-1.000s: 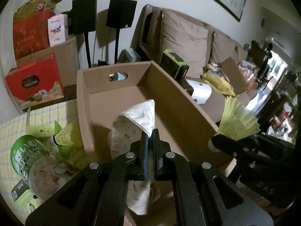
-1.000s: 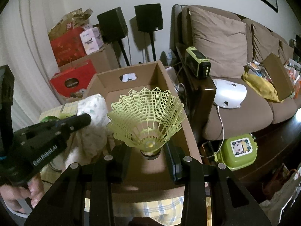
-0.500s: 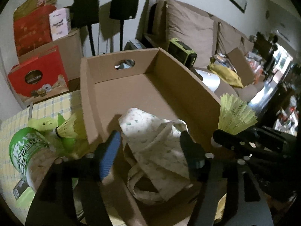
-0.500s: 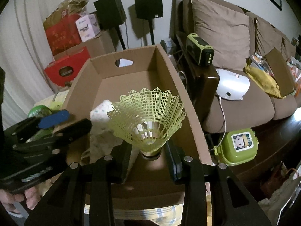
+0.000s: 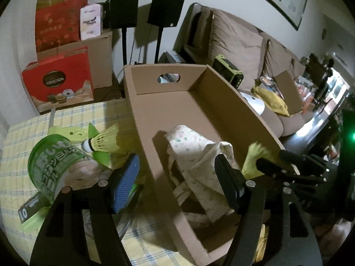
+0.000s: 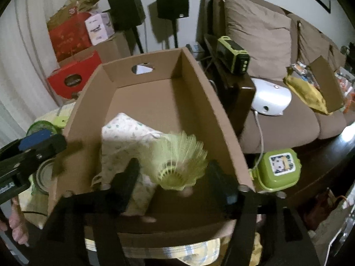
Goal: Organize objects
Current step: 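Lower the tote bag and shuttlecock into the cardboard box and open both grippers, then grasp the green Health pill box with the left gripper and lift it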
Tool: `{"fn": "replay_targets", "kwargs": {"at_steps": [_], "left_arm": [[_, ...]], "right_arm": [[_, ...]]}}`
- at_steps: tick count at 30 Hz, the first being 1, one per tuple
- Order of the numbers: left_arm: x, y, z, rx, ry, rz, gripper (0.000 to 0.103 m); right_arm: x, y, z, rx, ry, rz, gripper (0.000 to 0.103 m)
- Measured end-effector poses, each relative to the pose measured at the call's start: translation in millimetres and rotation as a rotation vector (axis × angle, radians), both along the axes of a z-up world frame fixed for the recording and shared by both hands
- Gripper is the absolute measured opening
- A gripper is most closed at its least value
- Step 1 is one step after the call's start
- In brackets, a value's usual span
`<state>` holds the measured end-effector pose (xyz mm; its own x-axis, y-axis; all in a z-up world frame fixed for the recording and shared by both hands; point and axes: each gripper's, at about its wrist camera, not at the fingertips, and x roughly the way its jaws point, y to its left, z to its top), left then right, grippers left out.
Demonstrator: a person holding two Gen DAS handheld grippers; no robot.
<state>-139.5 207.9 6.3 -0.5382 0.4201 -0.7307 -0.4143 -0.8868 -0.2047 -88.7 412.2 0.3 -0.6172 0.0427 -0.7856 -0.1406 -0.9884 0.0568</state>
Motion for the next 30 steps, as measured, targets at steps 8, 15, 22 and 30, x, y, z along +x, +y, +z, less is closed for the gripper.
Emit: {"fn": "replay_targets", "kwargs": {"at_steps": [8, 15, 22, 30], "left_arm": [[12.8, -16.3, 10.8, 0.011, 0.036, 0.006, 0.084], [26.8, -35.5, 20.0, -0.001, 0.073, 0.026, 0.09], [37.5, -58.6, 28.6, -0.028, 0.101, 0.069, 0.091], [45.5, -97.8, 31.4, -0.048, 0.137, 0.14, 0.091]], "right_arm": [[10.9, -6.7, 17.8, 0.006, 0.048, -0.003, 0.082], [20.9, -26.2, 30.3, -0.006, 0.099, 0.026, 0.082], [27.4, -52.1, 38.6, -0.001, 0.135, 0.069, 0.086], [37.7, -84.2, 48.8, 0.022, 0.198, 0.105, 0.103]]}}
